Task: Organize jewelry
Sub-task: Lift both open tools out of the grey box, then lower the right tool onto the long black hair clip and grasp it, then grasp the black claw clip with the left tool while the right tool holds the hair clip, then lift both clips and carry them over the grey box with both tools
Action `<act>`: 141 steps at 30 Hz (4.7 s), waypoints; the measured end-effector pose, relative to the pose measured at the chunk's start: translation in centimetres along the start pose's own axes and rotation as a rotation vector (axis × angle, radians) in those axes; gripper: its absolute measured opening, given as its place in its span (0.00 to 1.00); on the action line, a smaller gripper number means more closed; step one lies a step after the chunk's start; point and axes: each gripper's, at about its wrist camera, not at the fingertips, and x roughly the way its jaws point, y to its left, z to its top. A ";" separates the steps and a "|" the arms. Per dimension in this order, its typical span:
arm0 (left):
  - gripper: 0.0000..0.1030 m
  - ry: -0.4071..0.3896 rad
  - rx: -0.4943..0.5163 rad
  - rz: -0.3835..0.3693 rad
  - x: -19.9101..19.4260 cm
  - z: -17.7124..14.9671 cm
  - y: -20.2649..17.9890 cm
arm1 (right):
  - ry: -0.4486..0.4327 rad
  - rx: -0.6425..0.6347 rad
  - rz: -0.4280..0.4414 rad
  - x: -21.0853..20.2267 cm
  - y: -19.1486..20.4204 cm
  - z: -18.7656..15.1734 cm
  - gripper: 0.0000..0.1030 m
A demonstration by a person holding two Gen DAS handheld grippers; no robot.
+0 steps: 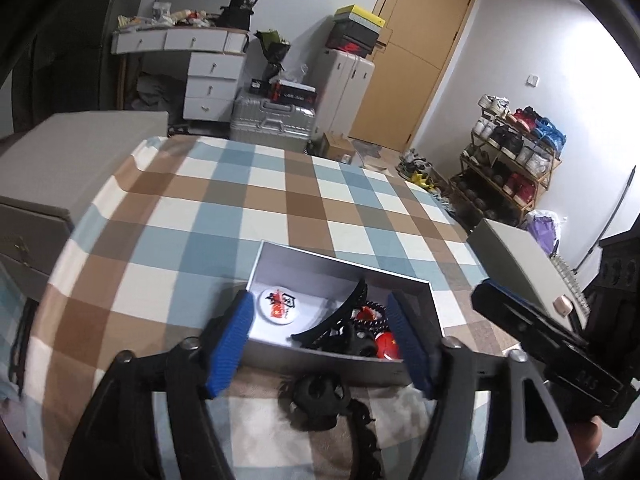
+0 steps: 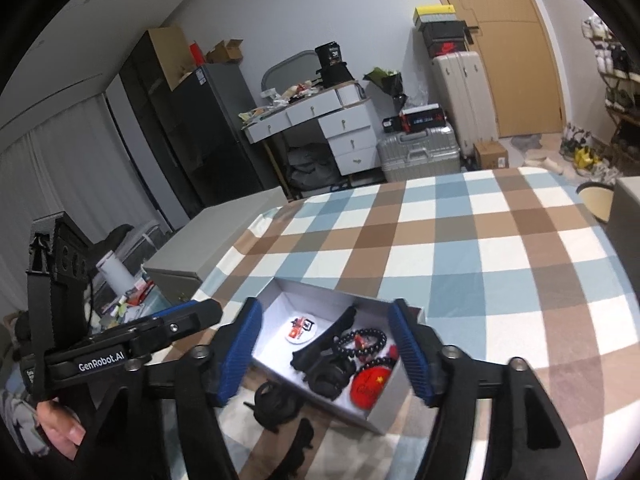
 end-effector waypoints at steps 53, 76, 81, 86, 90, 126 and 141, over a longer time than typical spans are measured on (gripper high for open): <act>0.86 0.000 -0.055 0.194 -5.1 -11.4 6.2 | 0.325 -0.275 -0.100 4.5 5.9 -12.0 0.36; 0.86 -0.011 -0.001 0.221 -4.7 -9.9 4.5 | 0.223 -0.207 -0.081 0.6 3.5 -11.3 0.16; 0.86 0.015 0.032 0.211 -3.2 -8.9 3.1 | 0.180 -0.169 -0.056 -0.9 2.2 -10.6 0.01; 0.86 0.045 0.068 0.192 -1.3 -8.1 1.7 | 0.180 -0.144 -0.053 -1.3 0.7 -10.4 0.00; 0.86 0.053 0.082 0.211 -0.6 -7.7 1.2 | 0.187 -0.111 -0.031 -1.4 -0.3 -10.8 0.03; 0.86 0.208 0.128 0.028 4.5 -6.4 -1.3 | 0.134 -0.125 -0.066 -3.2 -1.4 -9.8 0.13; 0.44 0.251 0.147 -0.004 4.6 -6.9 -1.4 | 0.126 -0.089 -0.060 -3.9 -2.5 -10.0 0.13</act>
